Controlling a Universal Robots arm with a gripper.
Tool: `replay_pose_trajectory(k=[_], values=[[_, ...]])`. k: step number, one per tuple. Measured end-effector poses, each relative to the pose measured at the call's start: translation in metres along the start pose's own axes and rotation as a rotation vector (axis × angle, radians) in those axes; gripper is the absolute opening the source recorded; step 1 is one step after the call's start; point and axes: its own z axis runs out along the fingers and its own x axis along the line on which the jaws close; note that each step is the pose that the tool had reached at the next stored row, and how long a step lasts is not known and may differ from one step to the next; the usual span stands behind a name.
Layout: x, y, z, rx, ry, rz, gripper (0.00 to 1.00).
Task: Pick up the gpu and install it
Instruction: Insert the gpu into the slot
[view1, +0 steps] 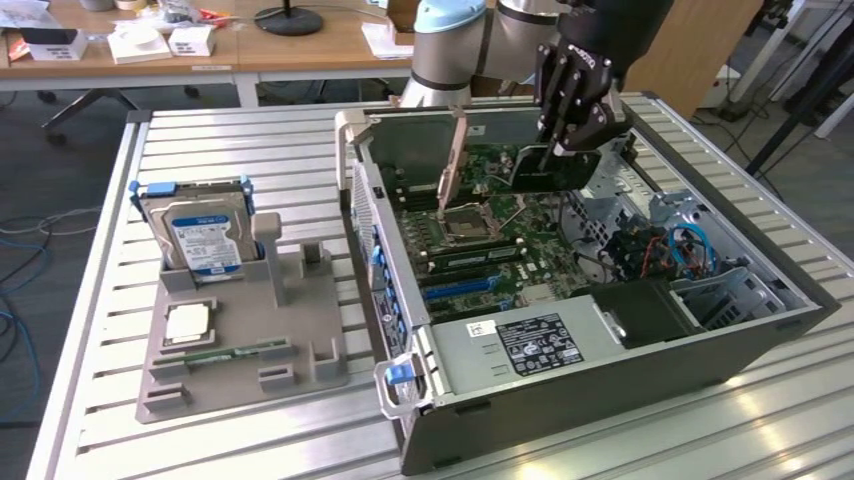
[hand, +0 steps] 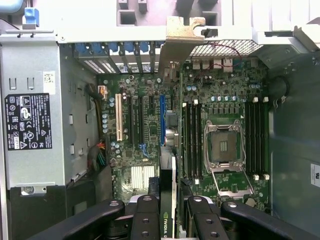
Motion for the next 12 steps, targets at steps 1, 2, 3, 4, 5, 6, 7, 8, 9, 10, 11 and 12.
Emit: replay_pose_trajectory(k=[1, 2, 3, 4, 5, 6, 7, 8, 9, 10, 11, 12], values=[[0.0, 0.0, 0.0007, 0.0001, -0.0003, 0.0, 0.27], [0.0001, 0.0, 0.0013, 0.0001, -0.0002, 0.0, 0.27], [0.0001, -0.0001, 0.0021, 0.0001, -0.0002, 0.0, 0.27], [0.0001, -0.0001, 0.003, 0.0002, -0.0003, 0.0, 0.27], [0.0002, -0.0001, 0.0039, 0.0002, -0.0004, 0.0, 0.27], [0.0002, -0.0002, 0.0048, 0.0003, -0.0005, 0.0, 0.27], [0.0002, -0.0002, 0.0058, 0.0004, -0.0006, 0.0, 0.27], [0.0002, -0.0002, 0.0065, 0.0004, -0.0006, 0.0, 0.27], [0.0003, -0.0003, 0.0074, 0.0005, -0.0008, 0.0, 0.27], [0.0003, -0.0003, 0.0082, 0.0007, -0.001, 0.0, 0.27], [0.0003, -0.0003, 0.0088, 0.0007, -0.001, 0.0, 0.27], [0.0003, -0.0003, 0.0089, 0.0007, -0.0009, 0.0, 0.27]])
